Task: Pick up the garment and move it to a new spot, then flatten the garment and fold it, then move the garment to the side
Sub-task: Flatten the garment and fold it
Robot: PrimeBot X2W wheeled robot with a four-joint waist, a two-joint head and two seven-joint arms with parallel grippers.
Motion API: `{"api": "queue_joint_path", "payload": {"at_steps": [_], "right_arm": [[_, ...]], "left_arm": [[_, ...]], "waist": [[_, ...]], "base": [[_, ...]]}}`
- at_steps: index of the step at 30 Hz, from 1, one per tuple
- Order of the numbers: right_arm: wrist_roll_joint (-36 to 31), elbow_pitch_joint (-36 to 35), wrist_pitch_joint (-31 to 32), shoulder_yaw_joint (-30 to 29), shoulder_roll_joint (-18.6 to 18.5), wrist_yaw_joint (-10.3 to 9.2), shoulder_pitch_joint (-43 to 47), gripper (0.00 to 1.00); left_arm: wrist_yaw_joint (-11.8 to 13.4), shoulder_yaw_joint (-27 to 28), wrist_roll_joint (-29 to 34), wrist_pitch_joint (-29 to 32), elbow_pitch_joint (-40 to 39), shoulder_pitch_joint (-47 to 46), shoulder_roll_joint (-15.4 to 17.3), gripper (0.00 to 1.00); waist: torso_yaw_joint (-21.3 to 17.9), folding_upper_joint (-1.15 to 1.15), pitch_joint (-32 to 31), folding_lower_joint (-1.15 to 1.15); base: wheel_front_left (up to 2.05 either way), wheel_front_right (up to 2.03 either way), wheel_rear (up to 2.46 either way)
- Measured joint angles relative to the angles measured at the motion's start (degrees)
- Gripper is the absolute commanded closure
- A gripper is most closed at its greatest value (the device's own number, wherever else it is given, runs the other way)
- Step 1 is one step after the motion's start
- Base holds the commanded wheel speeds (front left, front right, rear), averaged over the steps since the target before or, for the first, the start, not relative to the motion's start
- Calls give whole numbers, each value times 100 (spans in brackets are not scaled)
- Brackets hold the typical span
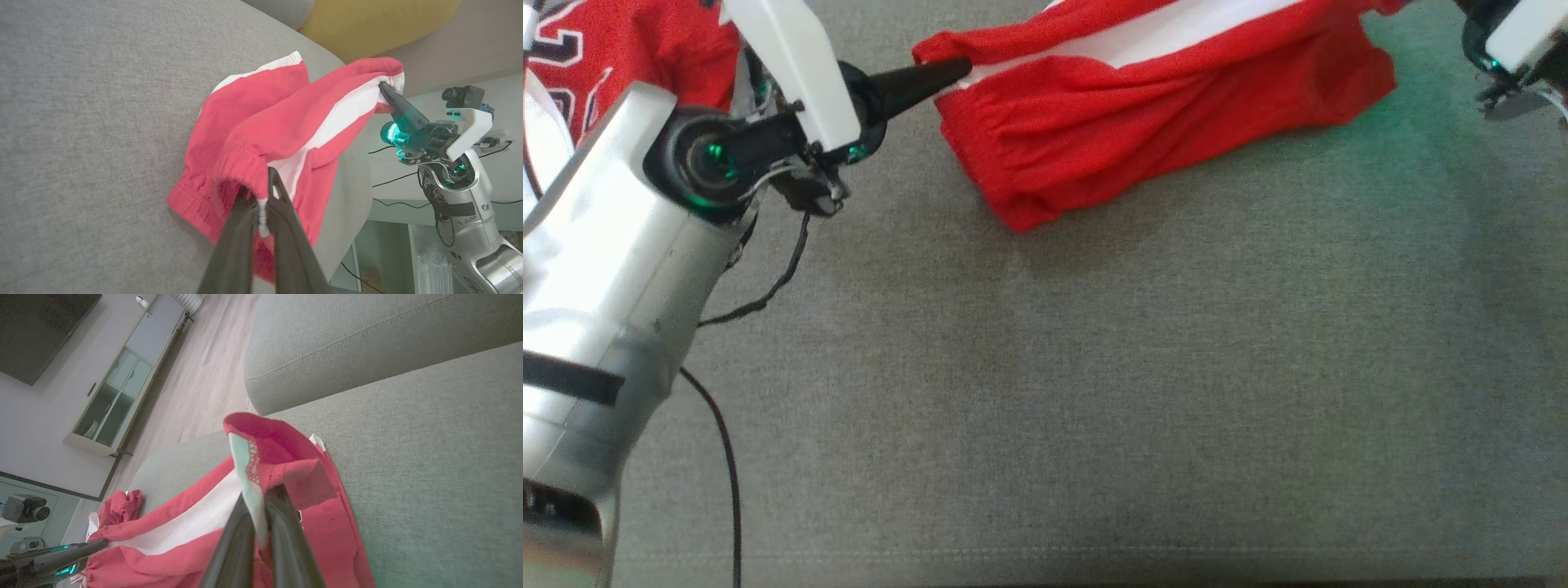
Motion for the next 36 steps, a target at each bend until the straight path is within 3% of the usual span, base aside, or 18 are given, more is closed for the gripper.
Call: {"api": "queue_joint_path", "payload": {"at_steps": [15, 16, 17, 19, 20, 21, 22, 29, 33, 36], "right_arm": [[-65, 653, -453, 114, 291, 0, -499, 100], [-65, 668, -465, 154, 301, 0, -502, 92], [-65, 692, -468, 192, 311, 0, -502, 92], [-65, 784, -456, 266, 336, 0, -502, 65], [-64, 836, -435, 301, 348, 0, -502, 51], [-64, 883, -433, 333, 359, 0, -502, 16], [-63, 928, -411, 359, 378, 0, -505, 0], [-40, 1035, -532, 478, 482, 0, -501, 0], [14, 890, -893, 527, 447, 0, -428, 0], [-30, 698, -1352, 549, 374, 0, -287, 0]], "left_arm": [[-232, 0, 202, -180, 720, -419, -229, 100], [-235, -1, 240, -200, 749, -419, -243, 100], [-236, -2, 255, -202, 788, -419, -254, 100], [-285, -16, 276, -187, 880, -419, -291, 58], [-299, -27, 275, -152, 902, -419, -311, 31], [-319, -35, 275, -134, 910, -419, -333, 2], [-336, -37, 275, -134, 920, -419, -350, 0], [-408, -56, 278, -114, 1061, -407, -323, 0], [-430, -165, 535, -488, 883, -325, -135, 0], [-434, -223, 1003, -1107, 654, -255, 92, 0]], "waist": [[128, 0, 498, 0], [130, 0, 521, 0], [131, 0, 542, 0], [126, 0, 569, 0], [122, 0, 574, 0], [121, 0, 573, 0], [118, 0, 563, 0], [79, 0, 276, 0], [53, 0, -24, 0], [46, 0, -207, 0]], "base": [[0, 0, 0], [0, 0, 0], [0, 0, 0], [0, 0, 0], [0, 0, 0], [0, 0, 0], [0, 0, 0], [0, 0, 0], [0, 0, 0], [0, 0, 0]]}}
